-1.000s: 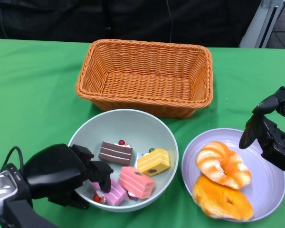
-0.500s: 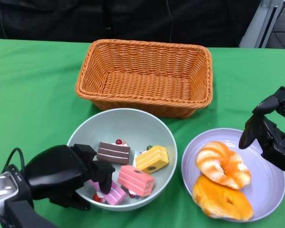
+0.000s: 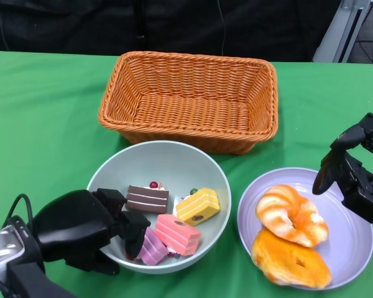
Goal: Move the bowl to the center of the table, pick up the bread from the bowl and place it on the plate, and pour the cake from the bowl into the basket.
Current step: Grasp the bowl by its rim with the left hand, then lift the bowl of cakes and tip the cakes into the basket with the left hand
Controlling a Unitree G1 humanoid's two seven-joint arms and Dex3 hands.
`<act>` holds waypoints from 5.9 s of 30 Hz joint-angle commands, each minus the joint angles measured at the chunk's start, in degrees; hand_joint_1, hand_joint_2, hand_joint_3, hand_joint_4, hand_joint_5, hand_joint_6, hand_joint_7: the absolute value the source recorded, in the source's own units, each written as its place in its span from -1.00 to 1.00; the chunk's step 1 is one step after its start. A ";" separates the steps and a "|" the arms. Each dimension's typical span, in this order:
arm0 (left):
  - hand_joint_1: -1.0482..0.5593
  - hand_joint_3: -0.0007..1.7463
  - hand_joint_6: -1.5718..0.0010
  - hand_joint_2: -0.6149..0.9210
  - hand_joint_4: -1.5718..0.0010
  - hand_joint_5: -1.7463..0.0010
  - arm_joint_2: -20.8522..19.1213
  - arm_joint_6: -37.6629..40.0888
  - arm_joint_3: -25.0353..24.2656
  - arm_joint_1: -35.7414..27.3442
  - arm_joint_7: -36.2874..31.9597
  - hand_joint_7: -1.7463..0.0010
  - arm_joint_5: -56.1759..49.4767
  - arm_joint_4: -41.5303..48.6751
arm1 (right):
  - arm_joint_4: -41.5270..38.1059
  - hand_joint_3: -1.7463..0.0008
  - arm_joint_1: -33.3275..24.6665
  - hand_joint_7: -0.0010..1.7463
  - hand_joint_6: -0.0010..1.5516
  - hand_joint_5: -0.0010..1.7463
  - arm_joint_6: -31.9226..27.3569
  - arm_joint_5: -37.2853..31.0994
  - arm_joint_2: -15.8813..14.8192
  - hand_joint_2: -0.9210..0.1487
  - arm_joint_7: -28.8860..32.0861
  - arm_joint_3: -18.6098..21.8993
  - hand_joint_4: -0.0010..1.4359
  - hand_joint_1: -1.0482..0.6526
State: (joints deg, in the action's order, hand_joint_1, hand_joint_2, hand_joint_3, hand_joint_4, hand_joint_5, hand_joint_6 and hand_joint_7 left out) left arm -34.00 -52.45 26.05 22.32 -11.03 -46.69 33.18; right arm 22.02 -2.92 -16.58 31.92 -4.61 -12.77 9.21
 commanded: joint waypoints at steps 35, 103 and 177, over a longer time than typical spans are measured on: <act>0.00 -0.92 -0.46 1.00 -0.21 0.32 -1.71 8.24 0.01 -0.65 9.14 0.89 0.85 -4.74 | 0.12 0.08 -0.11 0.50 -0.10 0.92 0.40 -0.58 -0.53 -0.71 0.01 0.72 0.00 0.11; 0.15 0.36 0.17 0.52 0.16 -0.99 11.85 -0.64 -13.80 6.55 26.04 -0.67 46.24 -9.06 | -3.33 -0.14 -1.14 0.54 -0.18 0.98 -0.62 -4.06 -0.37 -0.60 -1.87 -3.55 -0.06 0.22; 0.15 0.36 0.16 0.54 -0.05 -1.00 45.61 65.24 -58.15 46.55 21.33 -0.95 84.94 31.07 | -7.32 -0.17 -2.79 0.66 -0.22 1.00 2.09 -9.25 -0.50 -0.51 -4.63 -4.65 -0.06 0.18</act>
State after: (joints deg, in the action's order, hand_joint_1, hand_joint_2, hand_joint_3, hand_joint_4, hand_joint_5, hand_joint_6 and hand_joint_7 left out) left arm 11.86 11.90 -31.18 66.81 11.15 36.87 64.15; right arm 13.92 -5.32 -14.50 22.20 -4.73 -17.52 3.94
